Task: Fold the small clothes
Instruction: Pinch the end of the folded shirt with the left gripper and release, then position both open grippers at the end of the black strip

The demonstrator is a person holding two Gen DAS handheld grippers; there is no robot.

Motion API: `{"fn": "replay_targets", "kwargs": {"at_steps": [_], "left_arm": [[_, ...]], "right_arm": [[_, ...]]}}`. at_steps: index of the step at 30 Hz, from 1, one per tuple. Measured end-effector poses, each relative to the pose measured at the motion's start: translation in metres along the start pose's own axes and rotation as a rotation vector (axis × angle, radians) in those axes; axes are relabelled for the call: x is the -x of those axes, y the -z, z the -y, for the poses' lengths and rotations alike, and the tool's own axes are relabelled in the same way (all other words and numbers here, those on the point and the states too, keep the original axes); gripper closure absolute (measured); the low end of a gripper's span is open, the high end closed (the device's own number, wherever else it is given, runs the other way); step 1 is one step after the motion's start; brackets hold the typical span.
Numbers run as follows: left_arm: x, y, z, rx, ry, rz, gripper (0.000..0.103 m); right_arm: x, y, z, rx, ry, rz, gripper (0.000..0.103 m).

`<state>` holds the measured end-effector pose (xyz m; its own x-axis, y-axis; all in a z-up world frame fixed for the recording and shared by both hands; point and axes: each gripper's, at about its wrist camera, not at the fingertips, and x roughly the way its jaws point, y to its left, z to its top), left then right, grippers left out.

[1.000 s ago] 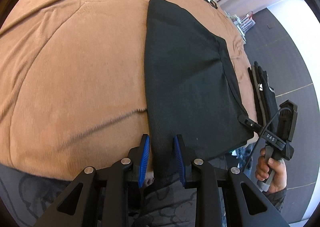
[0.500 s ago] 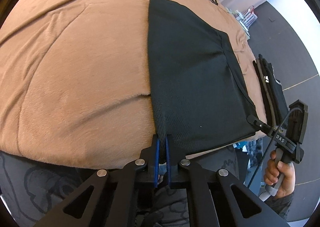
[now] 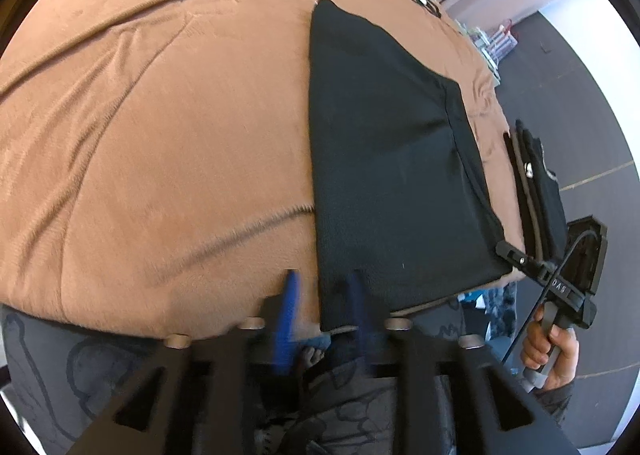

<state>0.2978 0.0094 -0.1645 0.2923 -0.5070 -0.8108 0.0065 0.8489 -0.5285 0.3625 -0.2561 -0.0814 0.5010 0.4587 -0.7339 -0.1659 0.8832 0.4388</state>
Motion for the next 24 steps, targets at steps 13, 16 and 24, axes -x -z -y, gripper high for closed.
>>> {"fn": "replay_targets", "kwargs": {"at_steps": [13,16,24], "left_arm": [[-0.015,-0.039,-0.008,0.038,0.059,0.025,0.053],[-0.023,-0.051,-0.006,0.038,0.068,0.022,0.053],[-0.040,-0.084,-0.004,0.051,0.095,0.018,0.053]], "right_arm": [[-0.038,-0.044,0.027,-0.073,-0.156,-0.043,0.050],[-0.047,-0.054,0.032,-0.076,-0.198,-0.046,0.050],[-0.075,-0.090,0.040,-0.062,-0.276,-0.050,0.050]]}}
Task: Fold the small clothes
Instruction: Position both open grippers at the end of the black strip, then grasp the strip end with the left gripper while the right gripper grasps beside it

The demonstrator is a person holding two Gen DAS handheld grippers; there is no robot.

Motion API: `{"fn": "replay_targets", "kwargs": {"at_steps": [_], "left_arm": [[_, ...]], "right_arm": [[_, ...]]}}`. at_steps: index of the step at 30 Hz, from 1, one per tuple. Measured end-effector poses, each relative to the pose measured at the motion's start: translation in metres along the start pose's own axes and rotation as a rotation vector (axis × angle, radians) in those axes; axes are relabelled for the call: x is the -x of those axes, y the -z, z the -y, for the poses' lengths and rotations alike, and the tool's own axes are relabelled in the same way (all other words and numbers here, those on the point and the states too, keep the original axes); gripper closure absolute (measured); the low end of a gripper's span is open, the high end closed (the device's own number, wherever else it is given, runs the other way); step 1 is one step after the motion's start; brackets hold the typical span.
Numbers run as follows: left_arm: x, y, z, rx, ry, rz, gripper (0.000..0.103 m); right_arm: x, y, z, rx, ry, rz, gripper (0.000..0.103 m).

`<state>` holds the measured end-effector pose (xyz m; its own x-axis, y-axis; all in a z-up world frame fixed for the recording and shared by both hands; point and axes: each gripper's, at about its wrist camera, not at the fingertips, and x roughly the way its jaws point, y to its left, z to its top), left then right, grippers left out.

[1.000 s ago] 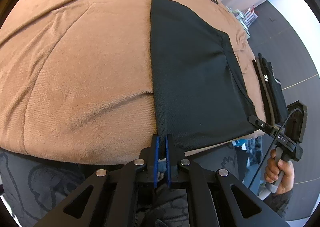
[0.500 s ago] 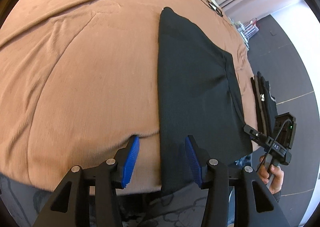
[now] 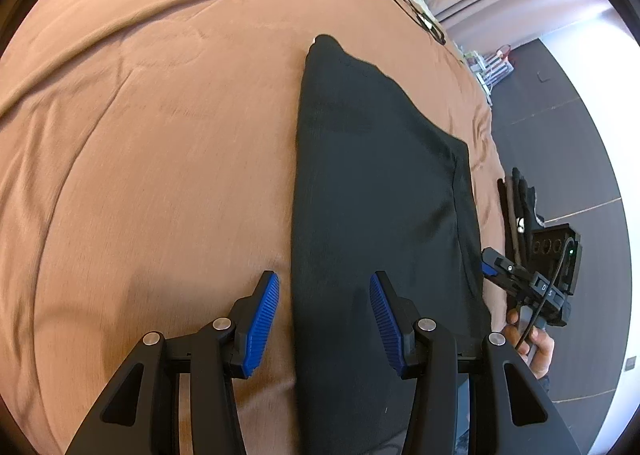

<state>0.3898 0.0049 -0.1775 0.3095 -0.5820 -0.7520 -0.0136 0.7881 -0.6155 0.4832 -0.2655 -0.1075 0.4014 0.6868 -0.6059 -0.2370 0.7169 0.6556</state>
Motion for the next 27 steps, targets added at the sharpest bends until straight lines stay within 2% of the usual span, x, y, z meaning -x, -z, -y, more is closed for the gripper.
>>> {"fn": "replay_targets", "kwargs": {"at_steps": [17,24,27], "left_arm": [[-0.029,-0.069,0.002,0.016,0.013,0.009,0.059],[-0.035,-0.090,0.002,0.023,0.033,0.028,0.060],[-0.037,-0.096,0.002,0.026,0.028,0.036,0.065]], "right_arm": [[-0.044,-0.054,0.004,0.070,-0.064,-0.031,0.050],[-0.057,-0.065,-0.001,0.131,-0.065,-0.041,0.050],[-0.062,-0.069,-0.006,0.162,-0.048,-0.045,0.050]]}}
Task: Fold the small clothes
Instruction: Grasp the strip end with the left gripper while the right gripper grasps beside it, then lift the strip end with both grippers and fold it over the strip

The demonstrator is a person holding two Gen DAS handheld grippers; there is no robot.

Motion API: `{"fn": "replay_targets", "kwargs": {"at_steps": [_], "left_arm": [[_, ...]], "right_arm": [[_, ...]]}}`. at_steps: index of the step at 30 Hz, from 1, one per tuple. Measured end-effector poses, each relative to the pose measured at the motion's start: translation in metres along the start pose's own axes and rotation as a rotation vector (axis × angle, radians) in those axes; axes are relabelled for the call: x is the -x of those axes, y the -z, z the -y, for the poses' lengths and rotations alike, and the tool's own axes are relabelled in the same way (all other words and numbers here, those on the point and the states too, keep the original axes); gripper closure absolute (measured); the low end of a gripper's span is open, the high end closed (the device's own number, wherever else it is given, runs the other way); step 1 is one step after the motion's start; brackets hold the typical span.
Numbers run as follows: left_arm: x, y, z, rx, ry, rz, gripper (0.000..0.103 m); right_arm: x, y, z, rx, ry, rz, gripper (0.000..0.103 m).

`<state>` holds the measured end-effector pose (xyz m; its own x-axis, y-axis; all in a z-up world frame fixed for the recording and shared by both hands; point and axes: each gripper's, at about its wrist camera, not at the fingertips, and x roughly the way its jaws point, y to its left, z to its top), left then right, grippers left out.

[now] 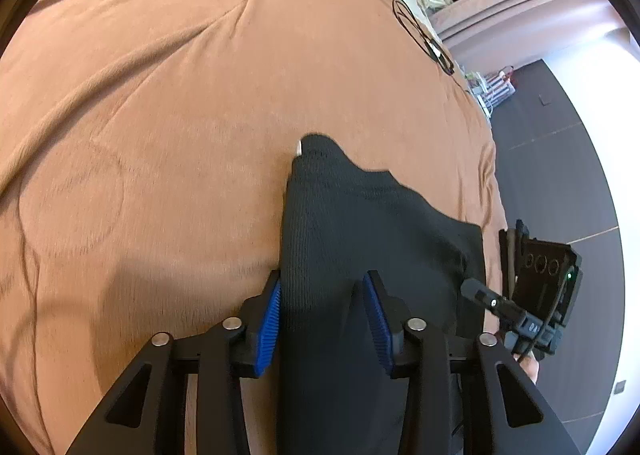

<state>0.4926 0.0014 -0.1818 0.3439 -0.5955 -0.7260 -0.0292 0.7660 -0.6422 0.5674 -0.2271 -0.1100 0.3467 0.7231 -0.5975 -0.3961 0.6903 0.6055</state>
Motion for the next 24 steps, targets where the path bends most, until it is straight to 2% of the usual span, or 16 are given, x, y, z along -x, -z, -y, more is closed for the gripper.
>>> {"fn": "replay_targets", "kwargs": {"at_steps": [2,4,6,10,12,17,24], "left_arm": [[-0.003,-0.005,0.000,-0.001,-0.014,0.004,0.069],[-0.006,-0.008,0.001,-0.003,-0.026,0.008,0.076],[-0.008,-0.009,0.004,-0.013,-0.041,0.014,0.081],[-0.009,-0.008,0.008,-0.034,-0.070,0.029,0.095],[-0.006,-0.006,0.012,-0.046,-0.081,0.046,0.098],[0.010,-0.001,0.022,-0.087,-0.069,0.082,0.099],[0.041,0.005,0.034,-0.113,-0.042,0.123,0.099]], "right_arm": [[-0.002,-0.001,-0.004,0.023,0.023,-0.003,0.050],[-0.003,0.001,-0.009,0.044,0.053,0.000,0.055],[-0.003,0.002,-0.015,0.062,0.101,0.003,0.067],[-0.002,0.005,-0.024,0.081,0.175,0.004,0.082],[-0.001,0.007,-0.031,0.097,0.200,0.006,0.092],[0.009,0.011,-0.055,0.148,0.245,0.037,0.095],[0.030,0.019,-0.091,0.197,0.251,0.093,0.095]]}}
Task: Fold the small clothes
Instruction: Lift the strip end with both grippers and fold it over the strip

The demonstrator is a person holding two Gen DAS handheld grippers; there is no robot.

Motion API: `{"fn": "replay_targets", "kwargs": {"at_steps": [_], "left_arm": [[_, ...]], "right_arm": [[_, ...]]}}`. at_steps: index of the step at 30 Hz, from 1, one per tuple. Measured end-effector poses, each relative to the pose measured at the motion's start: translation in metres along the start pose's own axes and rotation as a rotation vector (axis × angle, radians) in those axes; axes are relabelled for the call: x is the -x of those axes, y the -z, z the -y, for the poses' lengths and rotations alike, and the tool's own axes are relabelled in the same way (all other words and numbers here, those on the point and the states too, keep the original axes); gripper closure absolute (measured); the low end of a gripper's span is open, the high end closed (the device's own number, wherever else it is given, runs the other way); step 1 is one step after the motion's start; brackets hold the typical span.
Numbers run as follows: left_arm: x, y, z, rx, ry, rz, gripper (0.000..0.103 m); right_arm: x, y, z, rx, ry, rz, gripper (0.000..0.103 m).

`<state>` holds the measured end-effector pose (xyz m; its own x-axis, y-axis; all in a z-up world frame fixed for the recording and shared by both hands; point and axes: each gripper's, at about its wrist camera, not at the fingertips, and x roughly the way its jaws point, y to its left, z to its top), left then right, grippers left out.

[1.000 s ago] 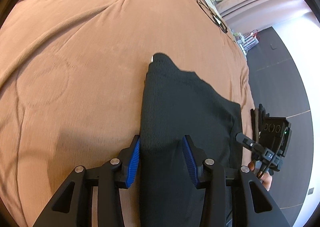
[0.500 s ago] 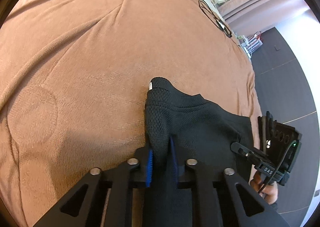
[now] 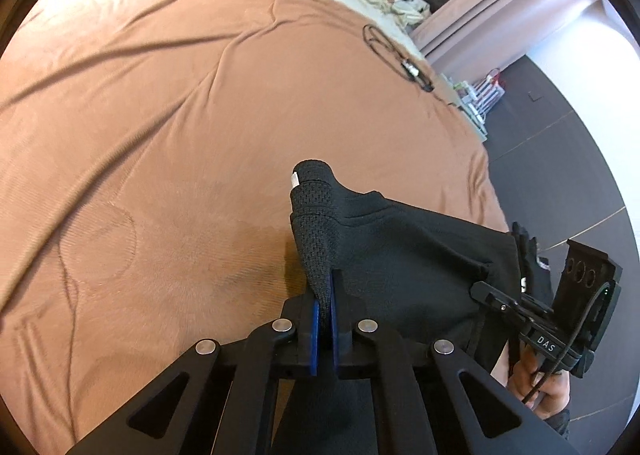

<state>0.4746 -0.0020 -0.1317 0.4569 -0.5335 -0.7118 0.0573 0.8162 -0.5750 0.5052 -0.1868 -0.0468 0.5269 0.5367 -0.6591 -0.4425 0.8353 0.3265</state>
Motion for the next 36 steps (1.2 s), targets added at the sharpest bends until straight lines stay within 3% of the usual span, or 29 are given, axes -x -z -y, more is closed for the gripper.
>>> {"fn": "replay_targets", "kwargs": {"at_steps": [14,21,36], "left_arm": [[0.103,-0.001,0.034,-0.065,0.057,0.147,0.099],[0.156,0.005,0.043,-0.088,0.063,0.227,0.099],[0.276,0.023,0.027,-0.092,0.047,0.405,0.099]], "right_arm": [[0.112,0.016,-0.056,0.088,0.017,0.148,0.095],[0.150,0.033,-0.092,0.135,0.011,0.223,0.095],[0.179,0.048,-0.157,0.257,-0.024,0.314,0.095]]}}
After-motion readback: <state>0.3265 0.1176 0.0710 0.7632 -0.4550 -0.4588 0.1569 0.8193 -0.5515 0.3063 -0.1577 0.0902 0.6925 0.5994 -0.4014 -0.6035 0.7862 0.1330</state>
